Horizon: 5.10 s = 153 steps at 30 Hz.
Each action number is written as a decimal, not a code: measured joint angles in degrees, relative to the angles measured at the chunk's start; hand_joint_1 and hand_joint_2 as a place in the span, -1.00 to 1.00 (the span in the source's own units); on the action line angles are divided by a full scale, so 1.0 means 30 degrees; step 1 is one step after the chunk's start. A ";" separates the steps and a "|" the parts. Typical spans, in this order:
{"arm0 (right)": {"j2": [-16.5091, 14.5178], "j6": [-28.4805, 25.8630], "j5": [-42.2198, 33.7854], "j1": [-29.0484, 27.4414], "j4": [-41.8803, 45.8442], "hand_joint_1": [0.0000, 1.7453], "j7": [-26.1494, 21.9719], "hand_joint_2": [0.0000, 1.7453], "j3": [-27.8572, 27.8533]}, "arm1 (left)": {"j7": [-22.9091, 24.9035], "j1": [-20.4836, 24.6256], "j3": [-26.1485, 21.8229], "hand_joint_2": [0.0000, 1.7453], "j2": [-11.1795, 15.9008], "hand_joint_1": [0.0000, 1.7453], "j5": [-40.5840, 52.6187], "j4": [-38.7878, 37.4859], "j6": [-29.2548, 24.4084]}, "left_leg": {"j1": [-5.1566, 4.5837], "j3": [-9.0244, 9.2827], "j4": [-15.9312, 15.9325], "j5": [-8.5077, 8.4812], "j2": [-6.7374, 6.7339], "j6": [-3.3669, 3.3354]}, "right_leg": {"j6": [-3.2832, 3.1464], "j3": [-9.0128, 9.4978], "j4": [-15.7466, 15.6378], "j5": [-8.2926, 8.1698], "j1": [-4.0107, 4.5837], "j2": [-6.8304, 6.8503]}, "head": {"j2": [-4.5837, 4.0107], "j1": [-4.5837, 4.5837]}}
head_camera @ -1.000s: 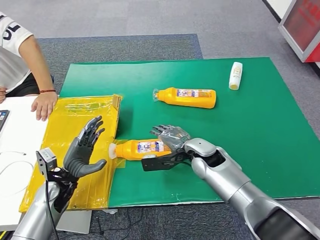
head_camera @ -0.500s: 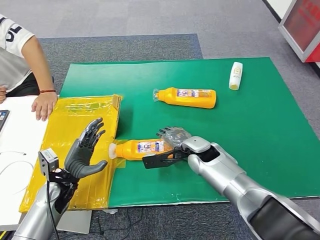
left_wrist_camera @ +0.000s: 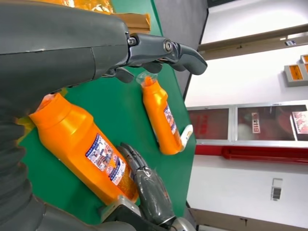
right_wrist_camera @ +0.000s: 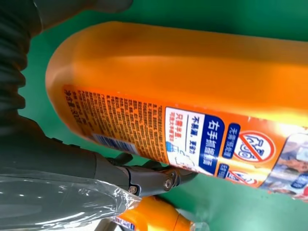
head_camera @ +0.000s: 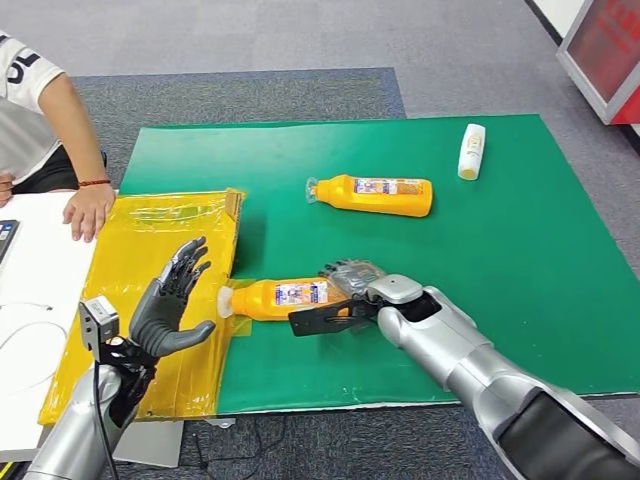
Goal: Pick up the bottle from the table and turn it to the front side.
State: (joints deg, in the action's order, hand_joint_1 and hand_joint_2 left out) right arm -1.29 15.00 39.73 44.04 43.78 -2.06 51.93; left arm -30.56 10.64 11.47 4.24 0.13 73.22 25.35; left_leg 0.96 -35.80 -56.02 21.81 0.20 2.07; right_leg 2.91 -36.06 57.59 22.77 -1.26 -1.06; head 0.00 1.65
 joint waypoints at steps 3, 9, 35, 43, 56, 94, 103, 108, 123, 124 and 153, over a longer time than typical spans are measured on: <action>0.0000 0.0313 -0.0040 0.0073 -0.0095 -1.00 -0.0086 1.00 0.0004 | -0.0007 0.0018 -0.0009 1.00 0.0000 -1.00 0.0062 -0.0047 0.0000 | 0.0000 0.0001 0.0000 0.0000 0.0000 0.0000 | 0.0000 0.0000 0.0000 0.0000 0.0000 -0.0001 | 0.0000 0.0002; -0.0007 0.1072 0.0273 0.0414 -0.0233 -1.00 -0.0087 1.00 0.0263 | -0.0046 0.0165 -0.0016 1.00 -0.0005 -1.00 0.0075 -0.0115 0.0011 | 0.0000 0.0002 -0.0001 -0.0002 0.0000 0.0001 | 0.0000 0.0002 0.0000 -0.0001 0.0000 0.0000 | 0.0000 0.0002; 0.0015 0.0547 -0.1208 0.0623 -0.0297 1.00 0.0357 1.00 0.0918 | 0.0011 0.0440 -0.0029 1.00 -0.0029 -1.00 -0.0151 -0.0208 0.0053 | 0.0000 0.0009 -0.0002 -0.0002 -0.0001 0.0002 | -0.0001 -0.0001 -0.0001 -0.0001 0.0000 -0.0003 | 0.0000 0.0000; 0.0756 0.0375 -0.4219 0.0045 -0.0372 1.00 -0.1427 1.00 -0.0062 | -0.0224 0.0429 -0.0015 1.00 -0.0029 -1.00 -0.0151 -0.0364 0.0162 | 0.0000 0.0024 -0.0007 -0.0001 0.0000 0.0000 | 0.0001 0.0012 -0.0004 0.0000 -0.0002 0.0000 | 0.0000 -0.0002; 0.3488 0.1117 -0.8745 -0.2171 0.0404 1.00 -0.4328 1.00 -0.3543 | -0.0685 0.0415 0.0029 1.00 0.0022 -1.00 -0.0151 -0.0849 0.0357 | -0.0002 0.0027 -0.0011 0.0006 0.0004 -0.0009 | 0.0008 0.0037 -0.0011 0.0001 -0.0006 0.0005 | 0.0000 0.0004; 0.4703 0.7752 -1.8022 -0.6826 0.2120 1.00 -0.8488 1.00 -0.8920 | -0.1035 0.0131 0.0321 1.00 0.0200 -1.00 -0.0363 -0.1005 0.0350 | -0.0005 0.0009 -0.0012 0.0019 0.0014 -0.0020 | 0.0020 0.0038 -0.0010 0.0010 -0.0008 0.0016 | 0.0000 0.0002; 0.4608 0.6305 -1.7603 -0.7435 0.3776 1.00 -0.7623 1.00 -0.9792 | -0.1027 -0.0146 0.0408 1.00 0.0311 -1.00 -0.0494 -0.0998 0.0160 | -0.0005 0.0011 -0.0012 0.0014 0.0013 -0.0022 | 0.0019 0.0043 -0.0010 0.0005 -0.0008 0.0018 | 0.0000 0.0004; 0.4448 0.4402 -1.5755 -0.7429 0.4578 1.00 -0.7422 1.00 -0.9768 | -0.1026 -0.0273 0.0404 1.00 0.0326 -1.00 -0.0452 -0.0995 0.0009 | -0.0005 0.0012 -0.0011 0.0012 0.0013 -0.0020 | 0.0019 0.0045 -0.0007 0.0005 -0.0007 0.0018 | 0.0000 0.0002; 0.4091 -0.2283 -0.4618 -0.6998 0.8863 -1.00 -0.4347 1.00 -0.8697 | -0.0656 -0.1664 -0.0457 1.00 0.0342 -1.00 -0.0290 0.0177 -0.0301 | -0.0005 0.0012 -0.0011 0.0010 0.0011 -0.0021 | 0.0020 0.0044 -0.0007 0.0006 -0.0006 0.0018 | 0.0000 0.0004; 0.4096 -0.2490 -0.3736 -0.6873 0.8950 -1.00 -0.3929 1.00 -0.8492 | -0.0636 -0.1772 -0.0536 1.00 0.0342 -1.00 -0.0290 0.0277 -0.0310 | -0.0005 0.0013 -0.0011 0.0010 0.0010 -0.0021 | 0.0019 0.0044 -0.0007 0.0005 -0.0007 0.0017 | -0.0002 0.0004; 0.2821 -0.0249 0.1866 -0.2232 0.6502 -1.00 0.0882 1.00 -0.1930 | -0.0191 -0.2581 -0.1974 1.00 0.0282 -1.00 0.0024 0.1271 -0.0171 | -0.0002 0.0015 -0.0010 -0.0004 0.0012 -0.0021 | 0.0018 0.0042 -0.0004 0.0004 -0.0002 0.0019 | 0.0000 0.0004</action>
State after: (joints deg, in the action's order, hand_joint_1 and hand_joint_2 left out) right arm 7.17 14.26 45.32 37.34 63.28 0.58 46.14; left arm -31.13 2.90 5.55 5.09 0.20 77.03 24.84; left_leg 0.95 -35.76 -56.05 21.80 0.24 2.01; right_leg 2.97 -35.94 57.58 22.78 -1.27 -1.00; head 0.00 1.66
